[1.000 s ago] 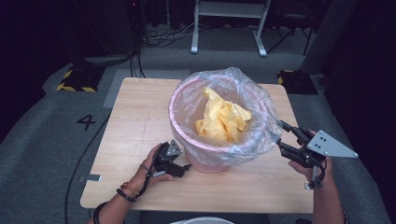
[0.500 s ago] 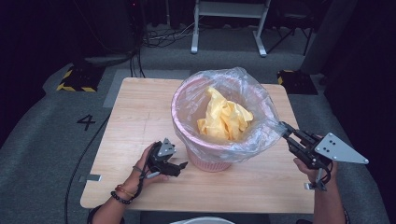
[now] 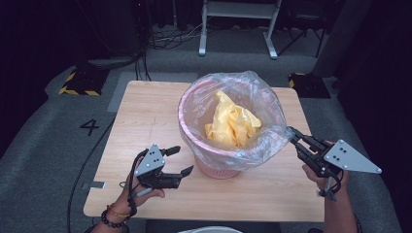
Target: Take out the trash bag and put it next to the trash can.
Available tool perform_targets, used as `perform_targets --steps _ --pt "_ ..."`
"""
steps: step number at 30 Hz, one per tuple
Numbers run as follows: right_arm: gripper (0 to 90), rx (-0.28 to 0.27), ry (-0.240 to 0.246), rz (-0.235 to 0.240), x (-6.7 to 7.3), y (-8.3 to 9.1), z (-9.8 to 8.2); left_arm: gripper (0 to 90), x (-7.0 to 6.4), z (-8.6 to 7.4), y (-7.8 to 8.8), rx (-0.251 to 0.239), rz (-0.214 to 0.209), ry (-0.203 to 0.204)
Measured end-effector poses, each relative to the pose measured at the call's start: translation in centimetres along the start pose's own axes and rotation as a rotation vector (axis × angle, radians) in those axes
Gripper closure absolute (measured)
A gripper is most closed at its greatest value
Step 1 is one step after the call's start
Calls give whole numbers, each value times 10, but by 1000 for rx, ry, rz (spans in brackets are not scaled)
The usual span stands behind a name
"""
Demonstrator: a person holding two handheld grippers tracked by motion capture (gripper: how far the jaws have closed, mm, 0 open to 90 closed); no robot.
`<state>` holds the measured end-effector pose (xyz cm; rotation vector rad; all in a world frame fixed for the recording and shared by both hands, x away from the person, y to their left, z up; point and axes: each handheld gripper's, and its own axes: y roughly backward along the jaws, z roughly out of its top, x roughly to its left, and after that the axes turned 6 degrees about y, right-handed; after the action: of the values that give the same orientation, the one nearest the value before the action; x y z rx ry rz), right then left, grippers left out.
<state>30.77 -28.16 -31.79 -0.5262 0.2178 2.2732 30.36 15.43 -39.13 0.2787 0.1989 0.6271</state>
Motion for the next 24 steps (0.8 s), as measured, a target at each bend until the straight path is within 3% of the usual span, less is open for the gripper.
perform_targets --steps 5,9,12,13,15,16,18,20,24 --pt "844 -4 0 6 2 -1 0 216 -4 6 -3 -23 -28 10" --pt "844 1 3 15 2 -2 1 248 -11 12 -6 -36 -53 -15" --pt "842 0 12 21 3 -3 3 369 -16 18 -9 -34 -61 -42" --pt "842 0 12 21 3 -3 3 369 -18 20 -11 -35 -60 -51" --pt "842 0 12 22 4 -5 4 478 -20 22 -13 -24 -74 -67" --pt "842 -2 16 27 6 -6 6 493 -25 24 -16 1 -58 -128" --pt "843 -1 16 30 6 -6 7 528 -27 25 -17 6 -46 -148" --pt "848 -4 23 39 9 -8 10 665 -30 28 -17 -11 -46 -155" --pt "848 -5 44 58 15 -12 17 773 -31 30 -19 -6 -28 -176"
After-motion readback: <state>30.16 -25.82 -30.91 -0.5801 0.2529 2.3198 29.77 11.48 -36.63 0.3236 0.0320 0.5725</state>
